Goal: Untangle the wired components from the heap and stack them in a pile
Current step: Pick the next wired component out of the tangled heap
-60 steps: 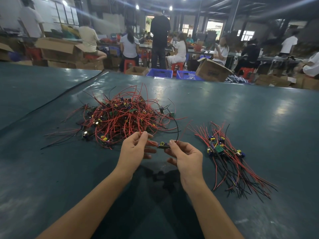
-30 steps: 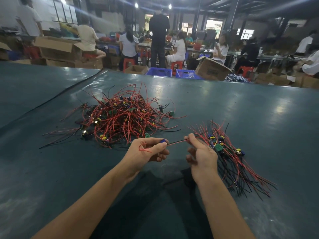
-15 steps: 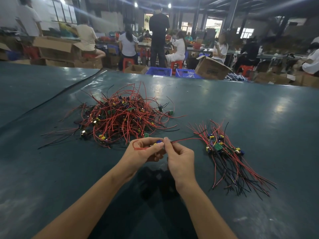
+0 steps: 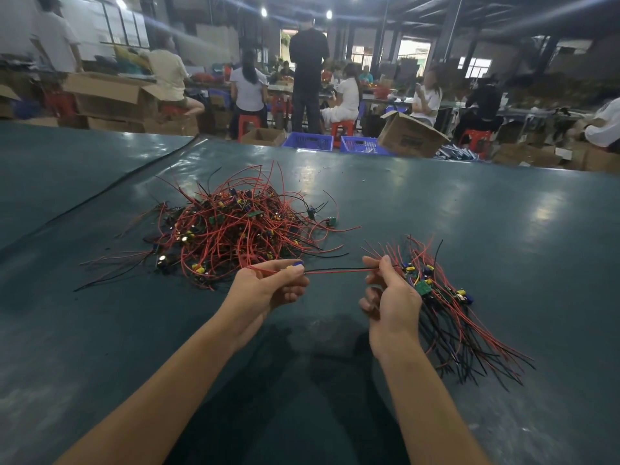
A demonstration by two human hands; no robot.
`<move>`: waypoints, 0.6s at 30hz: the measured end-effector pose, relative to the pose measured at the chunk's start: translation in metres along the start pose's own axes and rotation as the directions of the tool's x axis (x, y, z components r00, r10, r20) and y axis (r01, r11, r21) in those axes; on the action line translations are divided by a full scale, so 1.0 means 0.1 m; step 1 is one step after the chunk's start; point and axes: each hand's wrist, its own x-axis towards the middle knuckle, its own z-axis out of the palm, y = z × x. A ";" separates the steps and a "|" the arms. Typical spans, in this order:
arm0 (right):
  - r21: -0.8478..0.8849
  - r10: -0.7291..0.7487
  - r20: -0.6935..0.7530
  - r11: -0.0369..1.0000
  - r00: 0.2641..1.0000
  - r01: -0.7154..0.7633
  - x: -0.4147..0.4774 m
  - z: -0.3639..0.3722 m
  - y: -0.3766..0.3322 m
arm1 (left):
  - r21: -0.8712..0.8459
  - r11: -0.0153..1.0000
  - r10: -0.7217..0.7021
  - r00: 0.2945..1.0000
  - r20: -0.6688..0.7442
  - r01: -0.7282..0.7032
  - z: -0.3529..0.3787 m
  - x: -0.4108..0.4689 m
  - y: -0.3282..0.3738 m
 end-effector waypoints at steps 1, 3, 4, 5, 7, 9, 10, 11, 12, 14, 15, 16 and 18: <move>0.003 0.009 0.029 1.000 1.000 -0.009 -0.02 0.02 0.00 | -0.044 0.999 -0.010 1.000 -0.029 0.009 -0.02 0.01 0.01; -0.008 0.035 0.071 0.999 0.997 -0.034 -0.05 0.03 -0.01 | -0.121 0.992 -0.050 0.997 -0.062 0.043 -0.04 0.03 0.02; -0.017 0.042 0.087 0.999 0.995 -0.041 -0.06 0.03 -0.01 | -0.151 0.987 -0.072 0.995 -0.070 0.060 -0.05 0.04 0.01; -0.023 0.044 0.102 0.999 0.994 -0.042 -0.08 0.03 -0.01 | -0.174 0.982 -0.088 0.993 -0.075 0.074 -0.05 0.04 0.01; -0.024 0.036 0.118 0.999 0.992 -0.034 -0.10 0.03 0.00 | -0.217 0.972 -0.111 0.991 -0.076 0.092 -0.07 0.05 0.00; -0.017 0.027 0.125 1.000 0.992 -0.025 -0.10 0.03 0.00 | -0.244 0.964 -0.124 0.990 -0.067 0.104 -0.08 0.05 -0.01; -0.018 0.024 0.128 1.000 0.992 -0.021 -0.10 0.03 0.00 | -0.248 0.963 -0.128 0.990 -0.062 0.109 -0.08 0.06 -0.01; -0.024 0.021 0.130 1.000 0.991 -0.018 -0.10 0.03 0.01 | -0.255 0.961 -0.131 0.990 -0.060 0.111 -0.08 0.06 -0.02; -0.034 0.019 0.132 0.999 0.991 -0.014 -0.10 0.03 0.01 | -0.266 0.957 -0.134 0.989 -0.062 0.113 -0.07 0.06 -0.02; -0.061 0.012 0.145 0.998 0.989 -0.003 -0.11 0.03 0.03 | -0.292 0.949 -0.144 0.987 -0.072 0.118 -0.06 0.06 -0.01; -0.080 0.004 0.156 0.997 0.988 0.009 -0.12 0.03 0.03 | -0.306 0.944 -0.151 0.986 -0.076 0.121 -0.05 0.06 0.00; -0.101 -0.010 0.167 0.995 0.986 0.027 -0.13 0.03 0.04 | -0.322 0.939 -0.156 0.985 -0.076 0.124 -0.05 0.06 0.00; -0.135 -0.045 0.195 0.988 0.980 0.072 -0.14 0.03 0.05 | -0.360 0.924 -0.165 0.984 -0.067 0.131 -0.04 0.05 0.02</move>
